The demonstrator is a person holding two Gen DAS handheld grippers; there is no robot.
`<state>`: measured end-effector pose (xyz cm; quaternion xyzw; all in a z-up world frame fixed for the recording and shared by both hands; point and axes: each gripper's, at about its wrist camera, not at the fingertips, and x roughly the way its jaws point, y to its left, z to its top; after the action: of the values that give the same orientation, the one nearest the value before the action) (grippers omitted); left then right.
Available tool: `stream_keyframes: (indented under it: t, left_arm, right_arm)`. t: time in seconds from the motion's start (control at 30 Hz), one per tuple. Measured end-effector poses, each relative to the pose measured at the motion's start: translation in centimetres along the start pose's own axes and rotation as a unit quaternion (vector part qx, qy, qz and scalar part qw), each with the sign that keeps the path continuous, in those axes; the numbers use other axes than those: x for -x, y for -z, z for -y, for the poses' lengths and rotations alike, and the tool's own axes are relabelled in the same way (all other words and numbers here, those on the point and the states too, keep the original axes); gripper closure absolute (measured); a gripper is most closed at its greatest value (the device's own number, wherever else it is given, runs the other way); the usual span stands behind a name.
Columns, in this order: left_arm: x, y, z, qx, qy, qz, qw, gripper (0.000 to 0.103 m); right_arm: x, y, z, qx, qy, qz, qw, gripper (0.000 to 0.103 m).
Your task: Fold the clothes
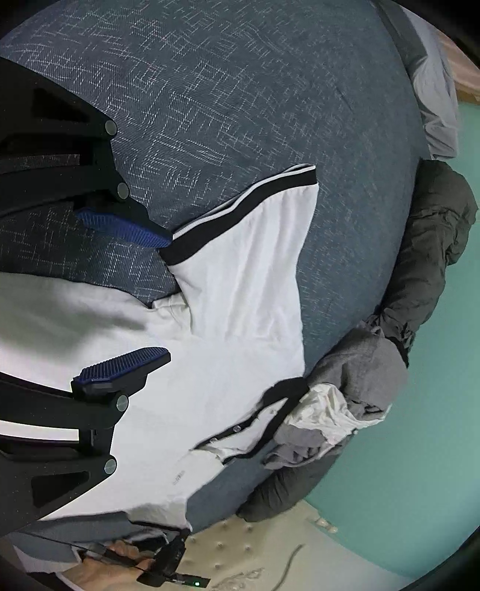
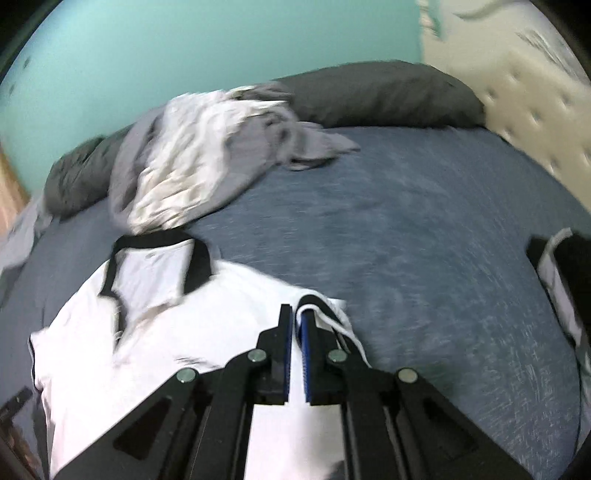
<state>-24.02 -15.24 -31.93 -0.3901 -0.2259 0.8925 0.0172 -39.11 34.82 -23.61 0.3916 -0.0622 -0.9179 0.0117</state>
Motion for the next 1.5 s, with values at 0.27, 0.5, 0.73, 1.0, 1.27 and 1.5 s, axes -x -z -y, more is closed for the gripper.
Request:
stream_keyframes:
  t: [0.27,0.5,0.73,1.0,1.27,1.5]
  left_arm:
    - [1.1,-0.6,-1.2,0.025,0.018,0.010,0.9995,0.042]
    - [1.0,-0.5,-2.1,0.039,0.024,0.003,0.9989,0.042]
    - [1.1,-0.7,-1.9,0.042,0.029,0.005,0.9987,0.042]
    - [1.0,-0.6,-1.4,0.037,0.029,0.004,0.9989,0.041]
    - [0.9,-0.7,-1.6,0.039,0.030,0.003,0.9988,0.040]
    - [1.1,-0.7,-1.9,0.045,0.033,0.004,0.9984,0.040]
  right_arm:
    - [-3.2,0.9,-11.0,0.058,-0.023,-0.049,0.997,0.099]
    - [-5.4,1.8,-14.1,0.032,-0.043,-0.114,0.992,0.084]
    - [-2.7,0.7,-13.7,0.017,-0.082,-0.129,0.988,0.061]
    - [-1.8,-0.5,-12.0,-0.018,-0.125,-0.162,0.979,0.047]
    - [-3.0,-1.0,-14.6,0.005,-0.106,-0.189,0.976,0.041]
    - [-0.4,-2.5,-14.9,0.051,-0.093,-0.148,0.983,0.041]
